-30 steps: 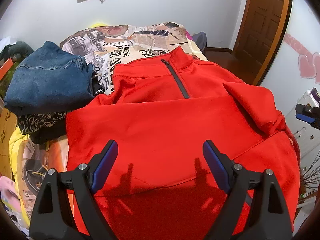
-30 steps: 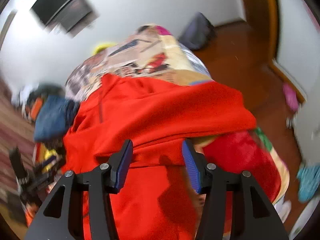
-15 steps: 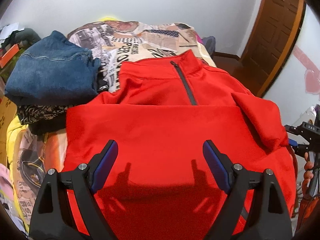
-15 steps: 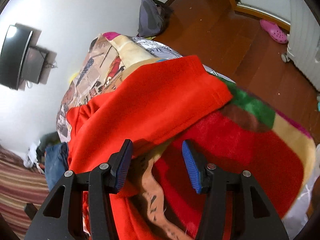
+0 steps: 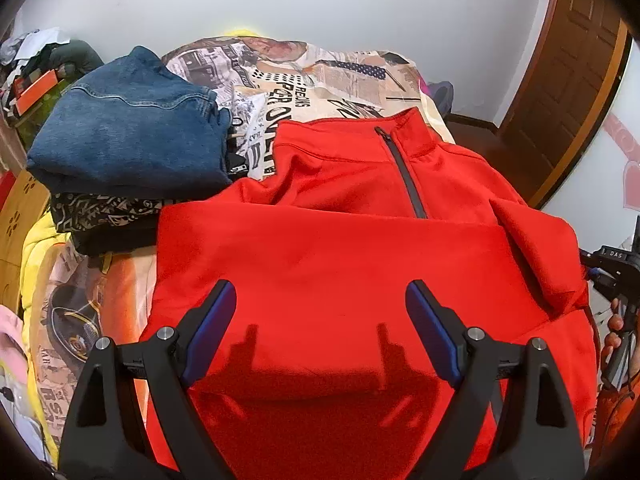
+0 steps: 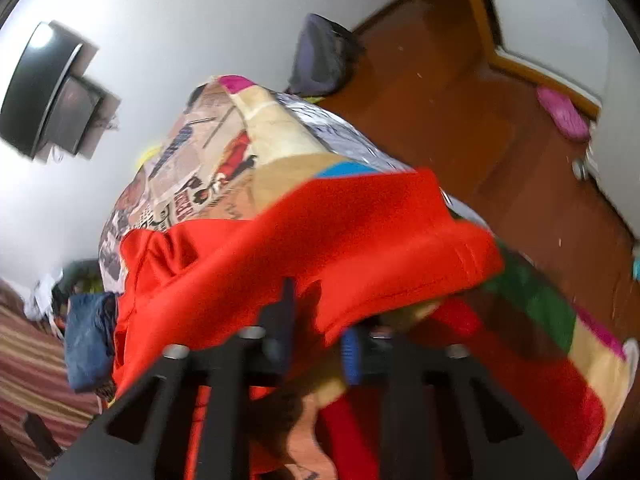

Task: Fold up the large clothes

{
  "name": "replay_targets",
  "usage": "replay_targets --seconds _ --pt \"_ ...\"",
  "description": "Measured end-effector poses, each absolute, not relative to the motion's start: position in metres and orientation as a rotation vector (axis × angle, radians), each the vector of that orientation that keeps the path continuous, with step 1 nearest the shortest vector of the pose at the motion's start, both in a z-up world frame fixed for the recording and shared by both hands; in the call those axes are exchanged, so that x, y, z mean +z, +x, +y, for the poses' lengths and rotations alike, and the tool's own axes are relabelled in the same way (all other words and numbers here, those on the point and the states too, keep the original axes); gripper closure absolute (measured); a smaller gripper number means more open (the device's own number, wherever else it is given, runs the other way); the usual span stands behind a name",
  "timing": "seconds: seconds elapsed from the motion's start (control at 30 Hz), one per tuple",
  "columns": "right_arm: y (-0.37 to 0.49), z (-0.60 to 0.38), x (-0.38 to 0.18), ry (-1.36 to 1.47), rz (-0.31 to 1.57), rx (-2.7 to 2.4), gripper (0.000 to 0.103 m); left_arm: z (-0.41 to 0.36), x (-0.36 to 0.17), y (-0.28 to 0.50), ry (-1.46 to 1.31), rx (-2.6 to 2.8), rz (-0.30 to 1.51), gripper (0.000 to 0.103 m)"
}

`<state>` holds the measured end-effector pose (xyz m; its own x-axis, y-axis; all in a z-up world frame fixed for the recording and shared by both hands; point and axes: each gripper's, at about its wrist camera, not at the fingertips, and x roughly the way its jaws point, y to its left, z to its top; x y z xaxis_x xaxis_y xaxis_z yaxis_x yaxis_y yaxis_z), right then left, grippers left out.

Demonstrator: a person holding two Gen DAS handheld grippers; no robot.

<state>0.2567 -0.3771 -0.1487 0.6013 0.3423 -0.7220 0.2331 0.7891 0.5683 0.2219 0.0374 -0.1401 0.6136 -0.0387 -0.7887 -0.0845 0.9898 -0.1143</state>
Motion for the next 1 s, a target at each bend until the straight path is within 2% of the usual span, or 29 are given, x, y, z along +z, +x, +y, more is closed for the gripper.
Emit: replay_targets --seconds 0.33,0.6,0.83,1.0 --pt "0.245 -0.328 -0.049 0.542 0.731 0.236 0.096 0.051 -0.128 0.206 -0.139 0.021 0.865 0.017" --pt "0.235 -0.245 0.017 0.424 0.639 0.409 0.096 0.078 -0.117 0.186 -0.155 0.015 0.819 0.017" --pt "0.231 -0.149 0.013 0.288 0.702 0.57 0.097 0.108 -0.11 0.162 -0.176 0.034 0.781 0.017" --pt "0.231 -0.071 -0.024 0.187 0.848 0.683 0.097 0.131 -0.112 0.146 -0.207 0.056 0.775 0.017"
